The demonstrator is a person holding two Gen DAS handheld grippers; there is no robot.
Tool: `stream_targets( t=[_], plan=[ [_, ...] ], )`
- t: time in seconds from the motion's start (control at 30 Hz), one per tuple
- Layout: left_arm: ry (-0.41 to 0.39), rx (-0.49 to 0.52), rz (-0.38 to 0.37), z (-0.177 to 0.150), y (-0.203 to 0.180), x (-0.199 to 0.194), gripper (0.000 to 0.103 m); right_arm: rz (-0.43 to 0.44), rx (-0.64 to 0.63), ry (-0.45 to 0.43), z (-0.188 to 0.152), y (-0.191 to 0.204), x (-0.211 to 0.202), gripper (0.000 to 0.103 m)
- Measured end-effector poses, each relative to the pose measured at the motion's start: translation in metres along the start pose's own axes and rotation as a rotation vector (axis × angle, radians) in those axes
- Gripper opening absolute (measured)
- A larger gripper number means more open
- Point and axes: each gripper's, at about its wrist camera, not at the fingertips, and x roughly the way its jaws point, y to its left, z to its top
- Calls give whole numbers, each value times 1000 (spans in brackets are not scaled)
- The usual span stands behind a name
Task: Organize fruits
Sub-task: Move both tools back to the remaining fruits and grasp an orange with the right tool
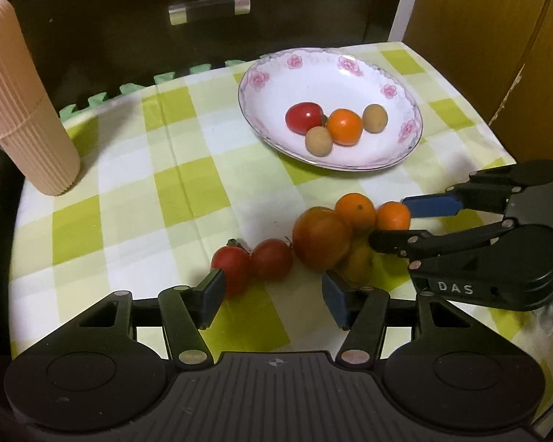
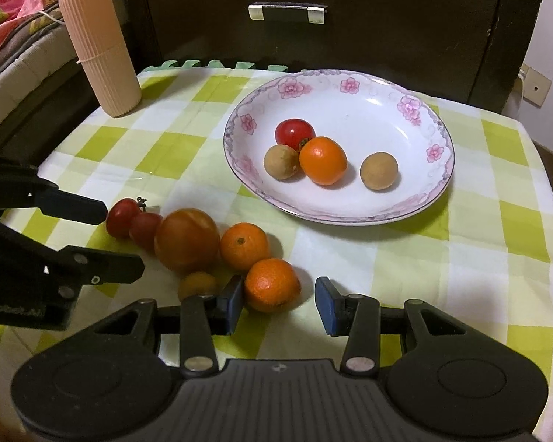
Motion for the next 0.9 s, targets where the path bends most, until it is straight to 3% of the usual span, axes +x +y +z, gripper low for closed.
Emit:
stream_targets(
  t=[0.17,0.37,0.67,0.9],
  plan=[
    [-20,32,47,-2,4,6,70,7,5,-5,1,-1,0,40],
    [-3,-11,39,-1,17,13,67,11,10,-7,1,-2,-2,40],
    [-10,52,44,3,19,12,67,16,17,-7,0,-3,-2,40],
    [30,127,36,0,11,22,66,9,14,-7,0,-2,-1,40]
  ],
)
